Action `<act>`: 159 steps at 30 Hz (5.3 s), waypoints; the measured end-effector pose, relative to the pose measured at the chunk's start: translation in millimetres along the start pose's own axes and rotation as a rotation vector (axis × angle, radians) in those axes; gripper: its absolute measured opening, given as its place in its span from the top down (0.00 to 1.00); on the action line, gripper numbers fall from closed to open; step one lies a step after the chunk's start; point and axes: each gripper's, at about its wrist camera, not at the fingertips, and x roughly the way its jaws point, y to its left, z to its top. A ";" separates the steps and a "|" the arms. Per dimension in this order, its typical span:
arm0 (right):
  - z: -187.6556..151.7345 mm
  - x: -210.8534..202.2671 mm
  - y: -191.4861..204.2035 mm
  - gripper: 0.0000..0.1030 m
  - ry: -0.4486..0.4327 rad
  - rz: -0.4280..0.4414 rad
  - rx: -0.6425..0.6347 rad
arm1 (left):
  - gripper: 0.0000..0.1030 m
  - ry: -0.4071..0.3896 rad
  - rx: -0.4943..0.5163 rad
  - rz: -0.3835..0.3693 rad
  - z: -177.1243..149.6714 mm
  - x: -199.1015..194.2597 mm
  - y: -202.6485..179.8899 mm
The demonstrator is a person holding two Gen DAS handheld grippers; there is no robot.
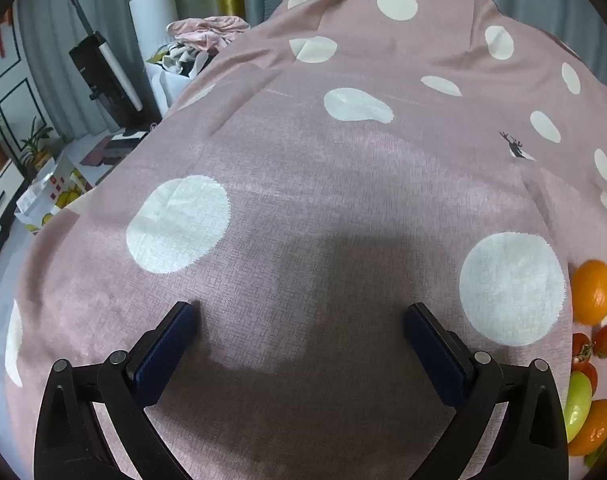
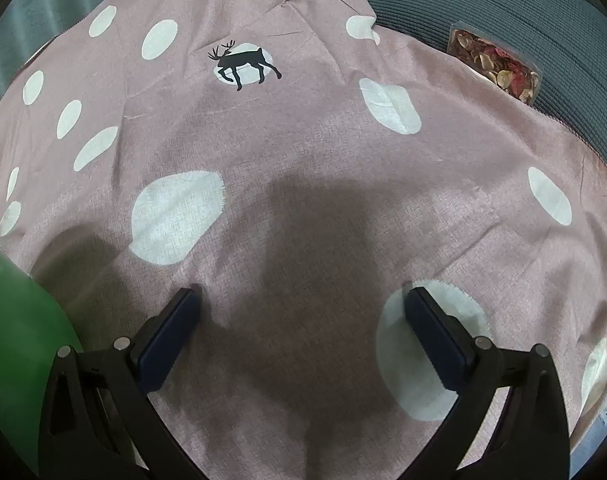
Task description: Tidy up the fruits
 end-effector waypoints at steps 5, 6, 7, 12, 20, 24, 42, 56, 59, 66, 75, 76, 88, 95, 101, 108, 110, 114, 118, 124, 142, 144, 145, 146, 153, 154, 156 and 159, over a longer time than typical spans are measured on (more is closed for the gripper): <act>0.3 0.6 2.7 0.00 -0.019 -0.016 -0.008 | 0.00 0.018 0.046 -0.069 -5.0 -15.8 -2.7; 0.0 1.1 1.4 0.00 -0.022 -0.013 -0.004 | 0.00 0.017 0.040 -0.094 -7.5 -22.2 -2.4; -0.4 1.5 -2.0 0.00 -0.018 -0.001 0.005 | 0.00 0.008 0.037 -0.119 -10.8 -33.9 -4.9; -2.2 -9.6 -8.2 0.00 0.017 0.044 -0.034 | 0.00 -0.145 0.053 -0.222 -19.3 -108.8 -33.7; -25.1 -135.1 -40.3 0.00 -0.202 0.081 0.015 | 0.00 -0.245 0.132 -0.333 -26.9 -184.6 -72.9; -41.4 -188.2 9.6 0.00 -0.252 0.225 -0.150 | 0.00 -0.225 0.125 -0.388 -32.7 -202.1 -83.8; -147.6 -251.9 261.7 0.00 -0.157 0.609 -0.676 | 0.00 -0.236 0.211 -0.280 -52.8 -228.7 -86.9; -144.7 -240.0 272.6 0.00 -0.128 0.596 -0.665 | 0.00 -0.227 0.239 -0.295 -42.2 -221.7 -93.4; -144.4 -238.4 274.6 0.00 -0.121 0.599 -0.659 | 0.00 -0.225 0.245 -0.291 -42.8 -220.4 -95.2; -146.6 -232.6 276.5 0.00 -0.114 0.598 -0.665 | 0.00 -0.220 0.248 -0.283 -41.4 -218.4 -95.5; -149.0 -229.4 276.9 0.00 -0.112 0.598 -0.667 | 0.00 -0.216 0.254 -0.284 -40.8 -216.3 -95.8; -148.8 -229.3 276.8 0.00 -0.111 0.599 -0.667 | 0.00 -0.215 0.256 -0.283 -40.9 -215.7 -96.3; -148.7 -214.0 270.1 0.00 -0.044 0.637 -0.637 | 0.00 -0.118 0.219 -0.420 -42.7 -191.8 -99.2; -156.2 -199.0 261.1 0.00 0.021 0.688 -0.612 | 0.00 -0.020 0.219 -0.463 -50.3 -170.8 -100.1; -162.7 -185.7 259.9 0.00 0.066 0.695 -0.621 | 0.00 0.084 0.211 -0.561 -59.2 -154.4 -102.8; -169.4 -173.0 265.7 0.05 0.128 0.760 -0.654 | 0.00 0.197 0.221 -0.691 -68.9 -142.5 -117.7; -170.3 -168.2 269.2 0.07 0.147 0.779 -0.656 | 0.00 0.219 0.229 -0.707 -70.2 -139.6 -123.0; -172.6 -158.3 276.7 0.14 0.191 0.810 -0.651 | 0.00 0.255 0.246 -0.730 -70.9 -133.7 -131.9; -173.7 -149.9 284.9 0.21 0.220 0.837 -0.644 | 0.00 0.299 0.270 -0.722 -70.4 -120.7 -143.9; -171.7 -137.2 293.7 0.31 0.253 0.855 -0.629 | 0.00 0.333 0.271 -0.729 -66.0 -107.2 -152.1; -169.3 -123.2 305.0 0.64 0.275 0.856 -0.654 | 0.43 0.414 0.262 -0.795 -62.4 -87.2 -160.1; -170.0 -123.0 305.5 0.66 0.275 0.860 -0.659 | 0.44 0.418 0.261 -0.818 -62.5 -86.8 -160.9; -170.2 -123.3 305.6 0.66 0.272 0.859 -0.662 | 0.44 0.421 0.260 -0.823 -63.1 -86.9 -160.7; -169.9 -123.7 305.5 0.66 0.270 0.858 -0.664 | 0.46 0.416 0.262 -0.821 -63.0 -87.1 -160.7; -169.9 -126.3 302.7 0.65 0.264 0.872 -0.640 | 0.49 0.413 0.255 -0.822 -64.4 -91.5 -157.8; -169.9 -128.1 301.8 0.65 0.259 0.875 -0.637 | 0.49 0.405 0.258 -0.822 -63.7 -94.8 -158.0; -168.6 -134.7 298.2 0.65 0.243 0.879 -0.631 | 0.49 0.393 0.265 -0.825 -62.2 -101.2 -159.0; -164.8 -147.1 290.4 0.65 0.201 0.881 -0.630 | 0.49 0.365 0.277 -0.838 -59.3 -115.9 -162.3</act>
